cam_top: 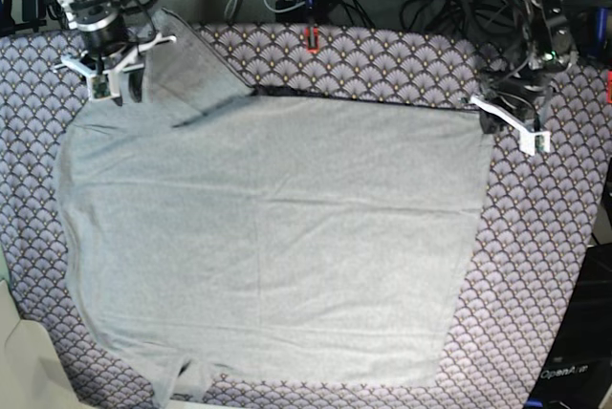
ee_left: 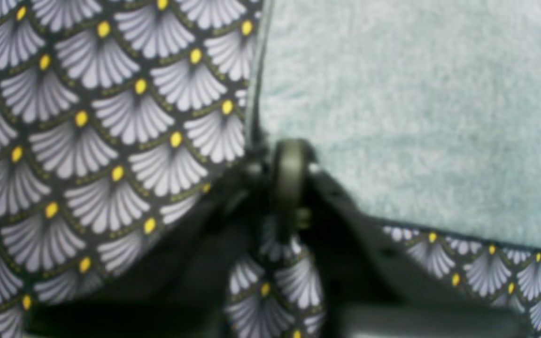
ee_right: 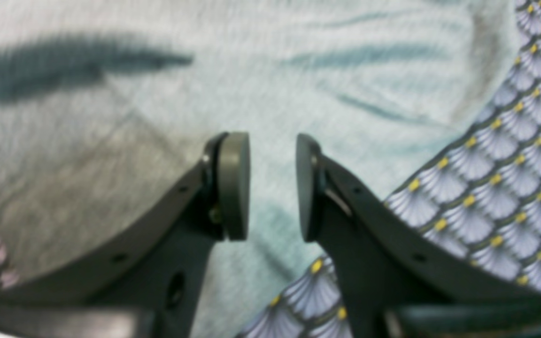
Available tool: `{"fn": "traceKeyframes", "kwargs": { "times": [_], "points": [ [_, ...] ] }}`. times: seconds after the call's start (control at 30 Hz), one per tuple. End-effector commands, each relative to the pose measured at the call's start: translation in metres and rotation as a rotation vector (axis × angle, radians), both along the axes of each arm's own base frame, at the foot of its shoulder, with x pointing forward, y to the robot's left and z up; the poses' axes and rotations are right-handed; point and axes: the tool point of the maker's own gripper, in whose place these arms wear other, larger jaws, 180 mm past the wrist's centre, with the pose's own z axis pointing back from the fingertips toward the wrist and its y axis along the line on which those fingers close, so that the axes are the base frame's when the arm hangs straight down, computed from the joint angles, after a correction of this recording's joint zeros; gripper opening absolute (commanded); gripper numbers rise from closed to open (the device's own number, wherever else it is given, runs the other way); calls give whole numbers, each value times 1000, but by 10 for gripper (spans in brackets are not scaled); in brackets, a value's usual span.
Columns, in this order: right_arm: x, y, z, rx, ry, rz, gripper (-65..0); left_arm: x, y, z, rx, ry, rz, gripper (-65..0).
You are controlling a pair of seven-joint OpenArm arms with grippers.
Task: Fold the T-shirt properly
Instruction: 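Lower both grippers onto the shirt's shoulder and hem corners and grasp, then lift the grasped shirt edge with both grippers and pull it toward the hem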
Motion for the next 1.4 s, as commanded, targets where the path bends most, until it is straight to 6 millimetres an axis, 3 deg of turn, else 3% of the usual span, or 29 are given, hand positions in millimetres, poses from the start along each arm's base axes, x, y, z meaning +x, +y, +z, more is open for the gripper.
{"fn": "traceKeyframes", "kwargs": {
  "times": [0.0,0.33,0.4,0.53,0.73,1.0,1.27,1.37],
  "points": [
    [3,-6,10,-9,-37,-4,-465,-7,-1,-6,3,50,-16,-650],
    [0,-47,24,-68,-65,-94,-461,-5,-2,-2,4,38,-19,-650],
    [-1,-43,22,-57,-55,-72,-460,-4,-3,-2,0,36,-18,-650],
    [-10,-10,12,58,-26,-2,-455,-5,-3,-3,3,38,-18,-650],
    [-26,1,11,181,-37,-44,-371,-6,-2,-3,5,41,-19,-650],
    [-27,-21,14,185,-74,-149,-357,-4,-2,-2,5,38,-20,-650],
    [-36,-20,-20,249,-4,-190,-357,-4,-2,-2,5,38,-20,-650],
    [-39,-20,-25,257,8,-195,-357,-6,-2,-3,7,41,-21,-650]
  ]
}}
